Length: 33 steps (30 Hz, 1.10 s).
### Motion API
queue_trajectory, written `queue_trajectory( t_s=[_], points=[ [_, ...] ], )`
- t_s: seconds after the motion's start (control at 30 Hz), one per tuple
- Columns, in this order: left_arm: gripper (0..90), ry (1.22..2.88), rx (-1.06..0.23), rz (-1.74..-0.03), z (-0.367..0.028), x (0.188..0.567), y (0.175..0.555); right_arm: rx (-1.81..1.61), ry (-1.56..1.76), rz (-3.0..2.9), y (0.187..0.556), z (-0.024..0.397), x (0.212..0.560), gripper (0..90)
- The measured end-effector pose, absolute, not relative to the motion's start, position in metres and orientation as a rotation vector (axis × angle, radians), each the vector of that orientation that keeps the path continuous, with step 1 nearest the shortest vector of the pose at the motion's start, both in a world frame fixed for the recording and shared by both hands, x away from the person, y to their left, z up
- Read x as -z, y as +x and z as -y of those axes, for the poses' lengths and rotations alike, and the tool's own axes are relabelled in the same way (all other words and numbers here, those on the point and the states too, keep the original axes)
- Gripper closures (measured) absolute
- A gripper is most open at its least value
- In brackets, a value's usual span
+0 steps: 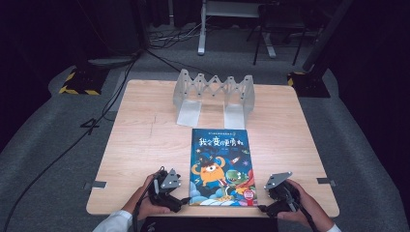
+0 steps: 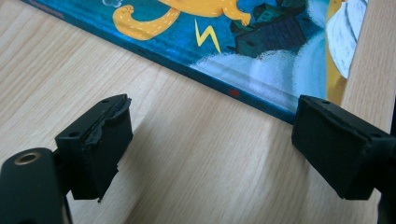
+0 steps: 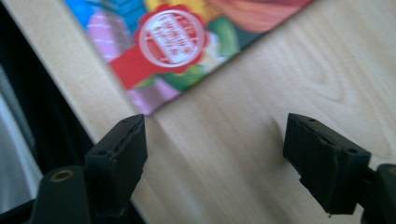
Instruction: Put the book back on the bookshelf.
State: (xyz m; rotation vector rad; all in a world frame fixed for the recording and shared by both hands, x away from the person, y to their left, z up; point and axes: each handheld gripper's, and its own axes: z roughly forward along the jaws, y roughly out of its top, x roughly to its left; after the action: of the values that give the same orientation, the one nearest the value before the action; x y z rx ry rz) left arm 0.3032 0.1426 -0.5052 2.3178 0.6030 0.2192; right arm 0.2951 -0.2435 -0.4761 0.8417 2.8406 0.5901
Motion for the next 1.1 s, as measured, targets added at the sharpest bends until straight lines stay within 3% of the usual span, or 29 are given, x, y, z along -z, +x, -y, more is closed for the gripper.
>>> queue_trajectory(
  t_s=[0.17,0.27,0.63,0.8,0.83,0.97,1.07,1.1],
  points=[
    [11.5,2.323,-0.209,-0.589,-0.134,0.505,0.301,-0.524,0.803,-2.879,0.294,0.236,0.472,32.4],
    [11.4,2.326,-0.206,-0.578,-0.132,0.505,0.3,-0.491,0.816,-2.886,0.297,0.232,0.469,44.4],
    [11.4,2.328,-0.204,-0.572,-0.131,0.505,0.299,-0.444,0.789,-2.922,0.296,0.228,0.465,62.4],
    [11.4,2.328,-0.204,-0.572,-0.131,0.505,0.299,-0.593,0.816,-2.87,0.289,0.238,0.469,63.6],
    [11.4,2.327,-0.202,-0.575,-0.13,0.505,0.299,-0.626,0.833,-2.854,0.289,0.24,0.47,70.1],
    [11.4,2.326,-0.201,-0.575,-0.13,0.505,0.299,-0.839,0.877,-2.801,0.29,0.248,0.473,70.5],
    [11.4,2.327,-0.202,-0.573,-0.13,0.505,0.299,-0.726,0.893,-2.823,0.291,0.248,0.473,56.2],
    [11.4,2.327,-0.201,-0.573,-0.13,0.505,0.299,-0.683,0.876,-2.826,0.291,0.247,0.472,55.2]
  ],
)
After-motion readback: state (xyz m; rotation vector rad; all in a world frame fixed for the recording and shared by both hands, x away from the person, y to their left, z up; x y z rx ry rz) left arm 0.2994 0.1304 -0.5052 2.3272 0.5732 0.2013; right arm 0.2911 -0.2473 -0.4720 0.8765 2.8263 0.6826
